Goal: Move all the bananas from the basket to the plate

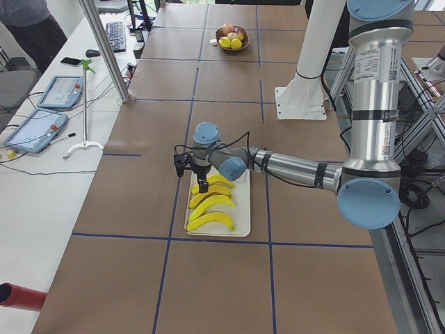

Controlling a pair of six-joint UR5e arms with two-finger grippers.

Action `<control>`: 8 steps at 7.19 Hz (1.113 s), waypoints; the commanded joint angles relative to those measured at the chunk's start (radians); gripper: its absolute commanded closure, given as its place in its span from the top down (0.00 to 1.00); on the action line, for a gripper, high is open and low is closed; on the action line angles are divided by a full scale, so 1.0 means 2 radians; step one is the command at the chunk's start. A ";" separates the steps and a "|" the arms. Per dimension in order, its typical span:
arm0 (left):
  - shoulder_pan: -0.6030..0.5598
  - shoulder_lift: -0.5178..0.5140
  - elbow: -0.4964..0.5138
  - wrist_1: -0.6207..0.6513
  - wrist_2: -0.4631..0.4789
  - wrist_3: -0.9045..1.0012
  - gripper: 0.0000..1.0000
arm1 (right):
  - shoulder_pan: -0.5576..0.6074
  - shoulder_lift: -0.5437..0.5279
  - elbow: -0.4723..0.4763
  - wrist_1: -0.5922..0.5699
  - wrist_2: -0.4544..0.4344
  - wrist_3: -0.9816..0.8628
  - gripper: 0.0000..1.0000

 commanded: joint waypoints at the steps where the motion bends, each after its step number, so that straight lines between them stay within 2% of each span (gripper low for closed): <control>1: -0.048 0.036 -0.001 0.005 -0.032 0.184 1.00 | 0.048 -0.029 -0.030 0.001 0.026 -0.062 0.99; 2: -0.089 0.041 0.004 0.032 -0.066 0.280 1.00 | 0.074 -0.050 -0.031 0.001 0.027 -0.066 0.99; 3: -0.133 0.041 -0.001 0.092 -0.089 0.375 1.00 | 0.101 -0.054 -0.042 0.001 0.028 -0.060 0.99; 4: -0.167 0.041 -0.010 0.161 -0.093 0.464 1.00 | 0.112 -0.055 -0.053 0.001 0.043 -0.040 0.99; 5: -0.190 0.041 -0.012 0.192 -0.092 0.508 1.00 | 0.112 -0.053 -0.049 0.002 0.063 0.031 0.99; 6: -0.209 0.041 -0.012 0.211 -0.091 0.547 1.00 | 0.111 -0.050 -0.047 0.004 0.063 0.046 0.99; 8: -0.237 0.040 -0.032 0.287 -0.091 0.585 1.00 | 0.109 -0.050 -0.047 0.021 0.063 0.056 0.99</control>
